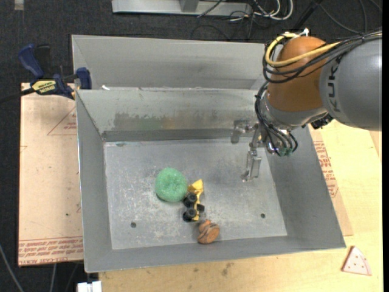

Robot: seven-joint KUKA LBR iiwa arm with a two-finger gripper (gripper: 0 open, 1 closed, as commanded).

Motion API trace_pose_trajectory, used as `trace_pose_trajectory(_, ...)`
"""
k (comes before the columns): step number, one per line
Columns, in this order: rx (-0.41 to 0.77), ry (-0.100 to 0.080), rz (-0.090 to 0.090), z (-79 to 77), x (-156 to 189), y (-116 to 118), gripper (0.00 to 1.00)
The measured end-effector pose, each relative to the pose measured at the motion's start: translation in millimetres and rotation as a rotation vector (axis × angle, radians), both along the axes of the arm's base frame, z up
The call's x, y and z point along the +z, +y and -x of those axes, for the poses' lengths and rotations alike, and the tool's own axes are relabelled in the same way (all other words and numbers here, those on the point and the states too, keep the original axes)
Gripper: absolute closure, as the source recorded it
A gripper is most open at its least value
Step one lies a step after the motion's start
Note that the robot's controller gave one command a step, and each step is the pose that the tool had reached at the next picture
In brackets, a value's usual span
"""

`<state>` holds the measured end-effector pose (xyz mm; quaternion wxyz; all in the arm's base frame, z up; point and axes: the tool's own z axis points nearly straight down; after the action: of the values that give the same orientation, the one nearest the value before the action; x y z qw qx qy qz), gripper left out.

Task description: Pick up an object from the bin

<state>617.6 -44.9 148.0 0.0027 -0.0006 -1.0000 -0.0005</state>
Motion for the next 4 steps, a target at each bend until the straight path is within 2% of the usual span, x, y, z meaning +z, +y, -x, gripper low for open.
trace_pose_trajectory(1, 0.001, -0.007, 0.0, -1.5, 4.9, 0.1, 0.0)
trace_pose_trajectory(2, -0.101, -0.011, 0.0, -0.2, -58.2, 15.5, 0.0)
trace_pose_trajectory(3, 0.102, -0.007, 0.0, -5.7, -49.9, 63.8, 0.0)
trace_pose_trajectory(4, 0.24, -0.008, -0.001, 11.2, -46.2, 82.5, 0.0)
